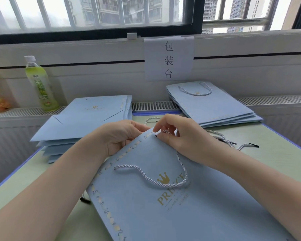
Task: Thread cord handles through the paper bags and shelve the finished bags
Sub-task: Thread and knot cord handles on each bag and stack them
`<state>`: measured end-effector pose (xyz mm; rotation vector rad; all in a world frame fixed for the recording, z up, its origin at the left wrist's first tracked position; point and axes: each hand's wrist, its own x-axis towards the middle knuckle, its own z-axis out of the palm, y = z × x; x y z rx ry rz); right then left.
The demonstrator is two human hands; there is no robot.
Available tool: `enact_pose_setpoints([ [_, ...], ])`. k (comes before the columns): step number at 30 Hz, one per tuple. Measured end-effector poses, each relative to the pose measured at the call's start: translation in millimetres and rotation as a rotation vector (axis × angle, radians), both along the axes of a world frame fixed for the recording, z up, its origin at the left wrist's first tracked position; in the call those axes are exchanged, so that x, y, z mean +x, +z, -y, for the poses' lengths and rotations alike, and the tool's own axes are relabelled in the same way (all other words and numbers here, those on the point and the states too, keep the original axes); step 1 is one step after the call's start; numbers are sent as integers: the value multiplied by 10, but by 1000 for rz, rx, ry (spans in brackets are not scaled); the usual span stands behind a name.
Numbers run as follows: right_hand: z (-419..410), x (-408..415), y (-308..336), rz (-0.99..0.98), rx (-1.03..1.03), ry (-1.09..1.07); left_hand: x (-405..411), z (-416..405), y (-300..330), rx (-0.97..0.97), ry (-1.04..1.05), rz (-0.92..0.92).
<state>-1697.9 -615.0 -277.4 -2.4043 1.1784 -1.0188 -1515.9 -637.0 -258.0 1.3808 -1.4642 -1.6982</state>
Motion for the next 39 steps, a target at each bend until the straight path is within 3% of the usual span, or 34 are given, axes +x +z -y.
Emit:
enact_pose_setpoints([
  [6, -51, -2, 94, 403, 358, 178, -57, -61, 42, -70, 104, 19],
  [9, -7, -19, 130, 789, 482, 195, -58, -90, 57, -126, 104, 92],
  [12, 41, -69, 190, 1189, 524, 168, -44, -104, 62, -214, -10, 220],
  [15, 54, -104, 209, 1345, 483, 112, -61, -113, 59, -406, -40, 377],
  [18, 65, -88, 187, 1232, 365, 14, -97, -126, 62, -526, 4, 466],
  [23, 71, -172, 200, 419, -225, -297, -151, -169, 116, -795, 144, 324],
  [25, 61, -217, 222, 192, -236, -345, -156, -192, 154, -902, 207, 284],
  [28, 57, -264, 257, -88, -26, -416, -140, -194, 149, -1048, 301, 321],
  [33, 113, -339, 311, 196, 397, -286, -117, -122, 31, -1227, 250, 699],
  [39, 277, -534, 308, 676, 611, -280, -188, -178, -1, -1456, 224, 880],
])
